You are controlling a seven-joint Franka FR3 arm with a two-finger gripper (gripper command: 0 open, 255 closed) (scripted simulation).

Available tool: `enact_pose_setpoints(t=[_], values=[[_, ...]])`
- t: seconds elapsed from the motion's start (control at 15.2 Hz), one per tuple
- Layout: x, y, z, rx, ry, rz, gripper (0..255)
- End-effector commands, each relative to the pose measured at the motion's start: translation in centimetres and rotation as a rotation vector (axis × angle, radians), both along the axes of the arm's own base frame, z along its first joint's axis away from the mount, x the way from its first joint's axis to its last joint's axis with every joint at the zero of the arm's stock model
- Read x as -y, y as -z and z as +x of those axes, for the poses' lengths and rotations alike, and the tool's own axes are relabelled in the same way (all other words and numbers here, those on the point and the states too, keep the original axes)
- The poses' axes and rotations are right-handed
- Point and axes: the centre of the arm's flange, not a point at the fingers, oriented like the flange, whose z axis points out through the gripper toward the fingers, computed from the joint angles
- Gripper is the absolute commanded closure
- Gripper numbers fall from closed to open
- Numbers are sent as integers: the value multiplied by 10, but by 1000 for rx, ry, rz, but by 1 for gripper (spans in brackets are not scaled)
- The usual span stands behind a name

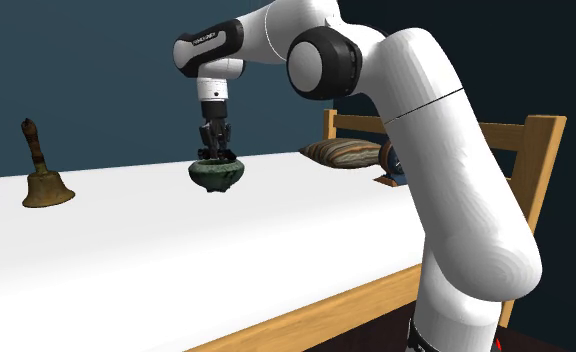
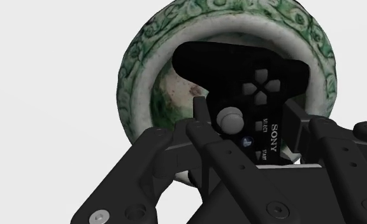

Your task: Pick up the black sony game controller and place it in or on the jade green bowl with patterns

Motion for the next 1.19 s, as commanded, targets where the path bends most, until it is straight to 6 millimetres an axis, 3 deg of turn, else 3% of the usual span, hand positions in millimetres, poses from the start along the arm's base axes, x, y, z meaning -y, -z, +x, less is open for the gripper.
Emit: enact_pose_setpoints(t=[0.0,0.33,0.59,1.12], values=[[-1,2,0,-3,-1,1,0],[-1,3,1,-3,-1,1,0],[-1,-47,2,-3,-1,1,0],[-1,-47,2,-3,-1,1,0]])
